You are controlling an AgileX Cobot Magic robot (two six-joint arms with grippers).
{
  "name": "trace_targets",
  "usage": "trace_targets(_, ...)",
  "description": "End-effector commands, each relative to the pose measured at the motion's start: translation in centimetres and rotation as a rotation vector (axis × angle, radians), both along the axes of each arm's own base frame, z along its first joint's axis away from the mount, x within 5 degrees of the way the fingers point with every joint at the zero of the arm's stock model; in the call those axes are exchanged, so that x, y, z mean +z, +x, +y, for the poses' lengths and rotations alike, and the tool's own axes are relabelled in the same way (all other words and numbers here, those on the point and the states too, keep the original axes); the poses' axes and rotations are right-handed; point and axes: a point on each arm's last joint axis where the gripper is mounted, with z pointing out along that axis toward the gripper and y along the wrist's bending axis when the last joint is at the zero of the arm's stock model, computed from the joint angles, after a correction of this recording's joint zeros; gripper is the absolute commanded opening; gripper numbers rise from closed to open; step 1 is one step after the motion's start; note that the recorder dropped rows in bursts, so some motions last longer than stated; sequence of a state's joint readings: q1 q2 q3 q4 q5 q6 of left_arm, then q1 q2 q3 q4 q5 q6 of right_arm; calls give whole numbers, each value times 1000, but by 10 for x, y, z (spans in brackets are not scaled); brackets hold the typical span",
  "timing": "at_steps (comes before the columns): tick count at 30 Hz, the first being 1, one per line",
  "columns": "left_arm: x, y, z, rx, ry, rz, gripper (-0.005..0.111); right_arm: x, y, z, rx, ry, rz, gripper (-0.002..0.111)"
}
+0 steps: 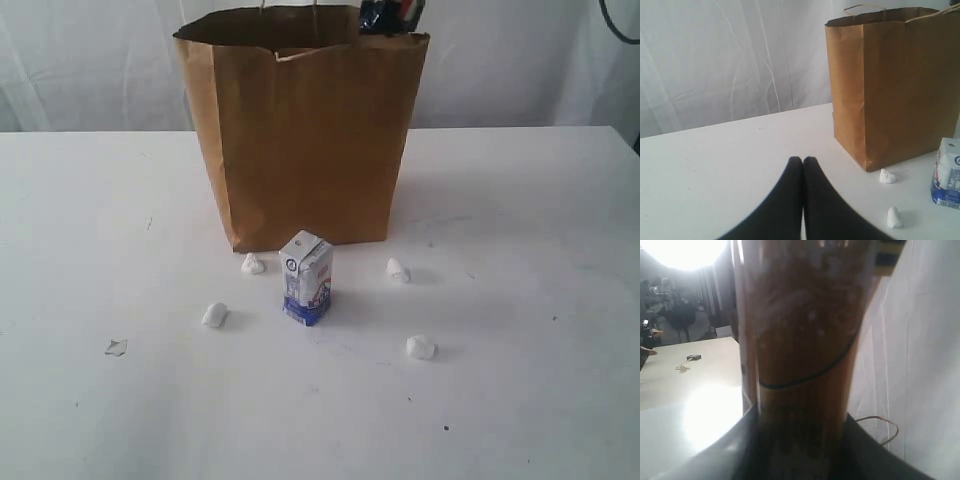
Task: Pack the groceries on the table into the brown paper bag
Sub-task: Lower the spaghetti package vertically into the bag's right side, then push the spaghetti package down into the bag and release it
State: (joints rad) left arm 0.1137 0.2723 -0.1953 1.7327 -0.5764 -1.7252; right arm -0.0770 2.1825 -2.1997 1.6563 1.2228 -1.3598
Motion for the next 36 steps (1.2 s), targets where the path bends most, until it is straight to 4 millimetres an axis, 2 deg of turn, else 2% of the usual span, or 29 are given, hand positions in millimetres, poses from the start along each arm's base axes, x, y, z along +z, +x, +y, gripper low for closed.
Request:
trace_targets(1, -2, -1, 0, -3, 9, 4, 0, 9, 0, -3, 8, 99, 13, 0)
trace_targets(9, -2, -1, 0, -3, 9, 4, 0, 5, 2, -4, -11, 54, -82, 0)
trace_targets(16, -2, -1, 0, -3, 9, 4, 0, 4, 3, -4, -11, 53, -82, 0)
trace_targets(27, -2, -1, 0, -3, 9, 4, 0, 4, 16, -11, -169, 94, -6, 0)
trace_targets(31, -2, -1, 0, -3, 9, 4, 0, 3, 17, -11, -175, 95, -2, 0)
trace_targets(36, -2, -1, 0, -3, 9, 4, 0, -7, 21, -11, -154, 93, 17, 0)
